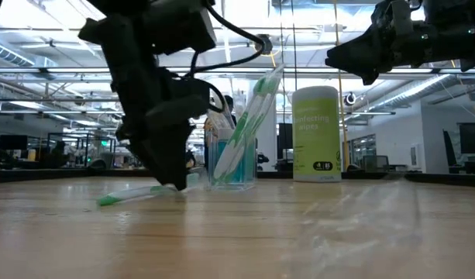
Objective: Pick & Place toothbrushing station
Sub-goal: Put the green toothbrush with the other green toothbrush in the transparent organizer
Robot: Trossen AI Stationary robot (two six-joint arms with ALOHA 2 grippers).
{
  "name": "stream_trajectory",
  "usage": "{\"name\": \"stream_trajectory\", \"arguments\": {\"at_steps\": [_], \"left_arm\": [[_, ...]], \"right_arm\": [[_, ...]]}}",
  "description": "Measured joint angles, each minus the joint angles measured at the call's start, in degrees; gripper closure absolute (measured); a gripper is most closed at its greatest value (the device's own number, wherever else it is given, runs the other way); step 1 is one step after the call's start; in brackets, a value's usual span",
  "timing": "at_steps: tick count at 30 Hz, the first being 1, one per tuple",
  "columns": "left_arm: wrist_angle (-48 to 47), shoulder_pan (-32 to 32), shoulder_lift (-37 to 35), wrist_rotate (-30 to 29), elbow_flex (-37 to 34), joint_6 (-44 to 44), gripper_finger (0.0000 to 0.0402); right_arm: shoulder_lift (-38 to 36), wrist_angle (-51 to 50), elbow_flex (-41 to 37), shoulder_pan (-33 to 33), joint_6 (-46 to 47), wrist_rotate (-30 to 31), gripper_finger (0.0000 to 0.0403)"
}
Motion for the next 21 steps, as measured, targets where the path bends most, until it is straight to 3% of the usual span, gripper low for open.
{"name": "stream_trajectory", "arguments": {"at_steps": [12, 21], "left_arm": [[-1.0, 2.0, 2.8, 4.5, 0.5, -4.4, 0.019], [-9.7, 0.4, 2.8, 10.4, 0.6, 4.1, 0.019]], "right_arm": [[0.0, 0.5, 0.0, 0.0, 0.1, 0.0, 0.0273], [0.0, 0.5, 0.0, 0.0, 0.1, 0.0, 0.0273]]}}
